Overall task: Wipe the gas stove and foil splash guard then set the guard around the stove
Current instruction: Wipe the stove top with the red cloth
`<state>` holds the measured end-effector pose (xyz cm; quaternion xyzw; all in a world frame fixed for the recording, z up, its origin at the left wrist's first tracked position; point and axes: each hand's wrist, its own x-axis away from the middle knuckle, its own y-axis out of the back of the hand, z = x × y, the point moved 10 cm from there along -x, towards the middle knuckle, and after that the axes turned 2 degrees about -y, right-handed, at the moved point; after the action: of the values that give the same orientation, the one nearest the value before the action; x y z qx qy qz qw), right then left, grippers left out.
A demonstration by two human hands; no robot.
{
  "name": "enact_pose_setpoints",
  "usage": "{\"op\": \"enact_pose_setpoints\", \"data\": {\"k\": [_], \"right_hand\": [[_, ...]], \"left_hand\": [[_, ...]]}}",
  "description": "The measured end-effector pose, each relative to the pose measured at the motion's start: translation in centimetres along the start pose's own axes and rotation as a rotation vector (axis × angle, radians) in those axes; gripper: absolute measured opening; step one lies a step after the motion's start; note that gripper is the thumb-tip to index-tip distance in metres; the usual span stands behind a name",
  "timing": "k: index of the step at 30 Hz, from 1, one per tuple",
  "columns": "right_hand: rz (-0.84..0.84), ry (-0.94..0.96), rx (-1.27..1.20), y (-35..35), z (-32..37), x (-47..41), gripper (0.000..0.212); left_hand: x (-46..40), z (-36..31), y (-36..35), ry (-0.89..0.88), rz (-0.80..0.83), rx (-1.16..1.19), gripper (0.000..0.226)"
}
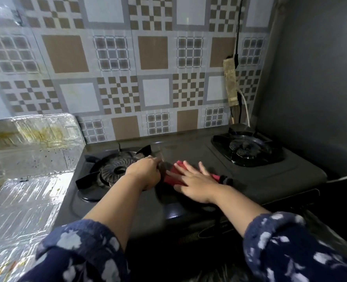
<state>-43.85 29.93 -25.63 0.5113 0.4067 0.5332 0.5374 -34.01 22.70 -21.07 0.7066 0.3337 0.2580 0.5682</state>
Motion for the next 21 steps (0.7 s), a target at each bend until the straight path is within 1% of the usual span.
{"op": "enact_pose_setpoints", "data": {"k": [1,4,5,6,9,11,13,16,21], "right_hand": [[0.014,-0.052,0.009,0.3,-0.7,0.5,0.062],[0.072,-0.355,-0.092,-0.1,-2.3,1.1,0.071],[0.066,-0.403,-0.117,-0.6,-1.7,0.9,0.071],[0.037,-0.406,-0.106,-1.0,-0.9,0.3,0.07],[-0.04,-0.276,-0.045,-0.5,-0.1,-2.5,0.061],[-0.018,-0.179,-0.014,0.0,-0.7,-4.5,0.062],[0.003,-0.104,0.018,0.3,-1.1,-6.6,0.066],[0.011,-0.032,0.064,0.6,-1.4,-10.0,0.066],[-0.007,0.069,0.05,1.8,-2.2,-15.9,0.062]], "left_hand": [[0.2,0.4,0.0,0.002,-0.001,-0.006,0.043],[0.2,1.4,0.1,0.011,-0.016,-0.004,0.045],[0.1,1.5,0.2,0.007,-0.031,0.006,0.044],[0.0,1.4,0.5,0.002,-0.045,0.009,0.043],[-0.6,1.0,1.0,-0.024,-0.089,0.014,0.045],[-1.3,0.6,1.5,-0.039,-0.119,0.025,0.051],[-2.2,0.4,2.2,-0.045,-0.166,0.038,0.05],[-4.1,0.9,3.0,-0.009,-0.214,0.02,0.045],[-7.5,1.5,3.7,0.054,-0.232,0.002,0.042]]}}
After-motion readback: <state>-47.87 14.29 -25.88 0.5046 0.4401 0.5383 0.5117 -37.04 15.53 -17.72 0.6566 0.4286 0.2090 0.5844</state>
